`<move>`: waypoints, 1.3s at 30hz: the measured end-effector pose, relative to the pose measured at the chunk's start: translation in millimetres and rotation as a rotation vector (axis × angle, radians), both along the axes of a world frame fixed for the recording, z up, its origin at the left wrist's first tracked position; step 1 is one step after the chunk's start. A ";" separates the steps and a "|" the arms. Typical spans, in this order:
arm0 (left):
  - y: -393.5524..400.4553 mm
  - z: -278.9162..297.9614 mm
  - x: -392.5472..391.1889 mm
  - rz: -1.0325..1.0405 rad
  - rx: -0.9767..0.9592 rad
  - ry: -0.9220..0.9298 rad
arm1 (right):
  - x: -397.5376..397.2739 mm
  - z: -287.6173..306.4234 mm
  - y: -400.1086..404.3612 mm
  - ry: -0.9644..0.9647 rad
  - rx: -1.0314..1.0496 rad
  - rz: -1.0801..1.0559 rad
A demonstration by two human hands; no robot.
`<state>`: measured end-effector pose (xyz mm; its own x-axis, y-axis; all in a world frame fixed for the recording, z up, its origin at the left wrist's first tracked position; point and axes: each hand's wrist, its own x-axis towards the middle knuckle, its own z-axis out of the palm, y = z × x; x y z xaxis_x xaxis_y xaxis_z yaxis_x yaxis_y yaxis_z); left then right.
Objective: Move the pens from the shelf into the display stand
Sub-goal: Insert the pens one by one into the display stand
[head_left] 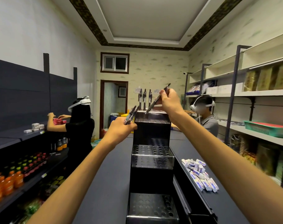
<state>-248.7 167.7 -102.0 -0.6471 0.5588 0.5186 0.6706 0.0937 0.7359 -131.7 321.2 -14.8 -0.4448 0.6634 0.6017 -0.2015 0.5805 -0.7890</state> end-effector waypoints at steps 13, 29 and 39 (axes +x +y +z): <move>-14.7 5.6 -1.2 0.009 0.002 0.058 | -6.0 27.5 19.1 0.007 0.135 -0.095; -15.5 3.9 -3.5 0.008 -0.029 0.083 | -30.5 12.4 33.0 -0.410 0.363 -0.177; -16.4 3.9 0.4 -0.003 -0.015 0.057 | -28.2 7.6 32.0 -0.530 0.471 -0.292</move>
<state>-248.3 151.4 -98.2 -0.6150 0.5690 0.5460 0.7117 0.1024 0.6949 -159.9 353.2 -7.2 -0.5988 0.5245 0.6052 0.3482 0.8510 -0.3930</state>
